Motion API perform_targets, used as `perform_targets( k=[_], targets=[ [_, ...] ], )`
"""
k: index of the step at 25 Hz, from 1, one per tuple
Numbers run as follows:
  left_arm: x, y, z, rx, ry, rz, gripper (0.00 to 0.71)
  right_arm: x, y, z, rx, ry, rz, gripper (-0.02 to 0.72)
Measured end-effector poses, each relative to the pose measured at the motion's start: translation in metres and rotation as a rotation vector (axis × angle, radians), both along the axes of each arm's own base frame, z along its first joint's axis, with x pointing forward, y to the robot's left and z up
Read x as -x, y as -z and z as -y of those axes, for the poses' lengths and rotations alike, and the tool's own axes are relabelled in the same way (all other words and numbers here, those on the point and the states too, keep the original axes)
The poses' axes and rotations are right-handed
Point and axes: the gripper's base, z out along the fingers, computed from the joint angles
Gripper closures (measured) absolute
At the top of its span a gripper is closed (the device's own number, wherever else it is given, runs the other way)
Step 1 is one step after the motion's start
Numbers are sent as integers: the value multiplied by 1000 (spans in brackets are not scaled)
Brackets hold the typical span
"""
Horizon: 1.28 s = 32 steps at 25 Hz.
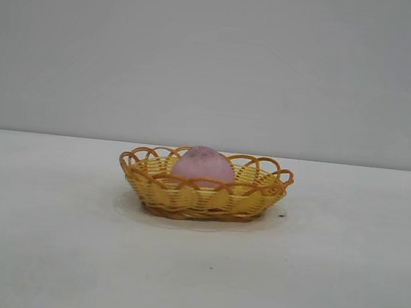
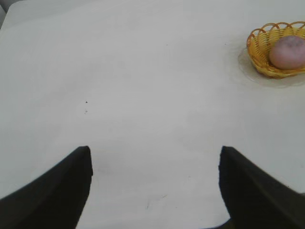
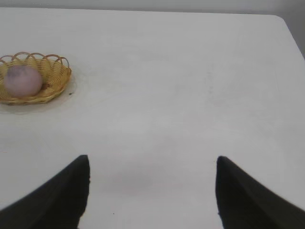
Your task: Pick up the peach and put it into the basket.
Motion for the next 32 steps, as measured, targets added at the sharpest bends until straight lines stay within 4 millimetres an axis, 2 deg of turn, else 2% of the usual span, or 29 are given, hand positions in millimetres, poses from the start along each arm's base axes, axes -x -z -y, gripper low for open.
perform_targets(
  k=[32],
  targets=[
    [0, 0, 0, 0, 30, 0, 225, 0, 0, 0, -1, 1, 0, 239]
  ],
)
